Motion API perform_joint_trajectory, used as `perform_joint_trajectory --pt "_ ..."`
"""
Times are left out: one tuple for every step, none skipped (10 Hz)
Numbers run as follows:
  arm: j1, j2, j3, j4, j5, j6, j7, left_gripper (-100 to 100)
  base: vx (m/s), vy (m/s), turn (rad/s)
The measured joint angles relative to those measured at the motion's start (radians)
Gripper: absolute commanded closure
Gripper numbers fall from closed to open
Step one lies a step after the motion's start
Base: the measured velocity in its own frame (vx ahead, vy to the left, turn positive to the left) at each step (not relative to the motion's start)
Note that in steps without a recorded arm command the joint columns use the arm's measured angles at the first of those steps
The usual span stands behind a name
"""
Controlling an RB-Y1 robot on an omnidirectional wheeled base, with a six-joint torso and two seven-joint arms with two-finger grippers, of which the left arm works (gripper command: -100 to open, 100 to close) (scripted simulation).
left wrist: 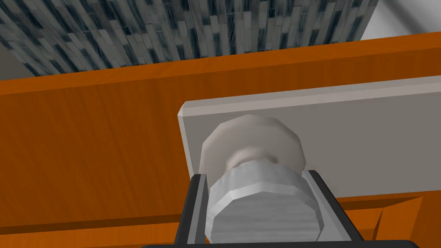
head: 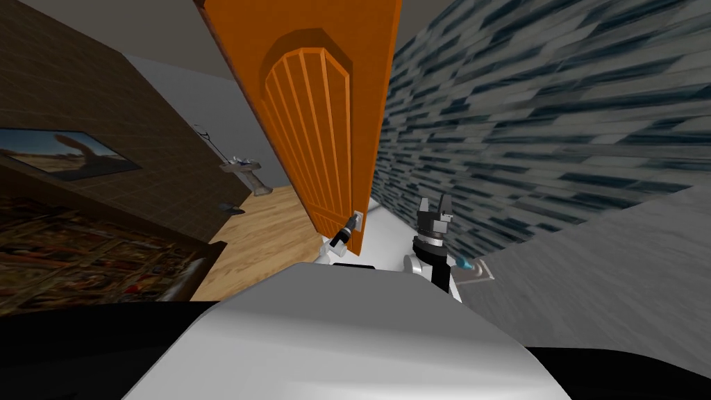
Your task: Push the door open
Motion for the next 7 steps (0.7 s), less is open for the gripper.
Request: perform_joint_trajectory --pt "0.0 0.002 0.004 -0.01 -0.001 0.004 -0.005 100 0.222 -0.044 0.258" --pt "0.006 0.014 0.01 -0.027 0.0 0.007 -0.008 100 0.203 -0.008 0.22" --pt "0.002 0.021 0.014 -0.021 0.001 0.003 -0.007 -100 -0.037 0.039 0.188" --pt "0.009 0.015 0.005 -0.024 -0.003 0.003 -0.016 -100 -0.175 0.073 0.067" --pt "0.023 0.015 -0.003 -0.036 -0.005 0.006 -0.025 -100 -0.194 0.07 0.054" --pt "0.034 0.01 -0.011 -0.042 -0.008 0.006 -0.032 -100 -0.238 0.072 0.136" --pt "0.046 -0.005 -0.021 -0.051 -0.012 0.009 -0.044 -100 -0.221 0.079 0.152"
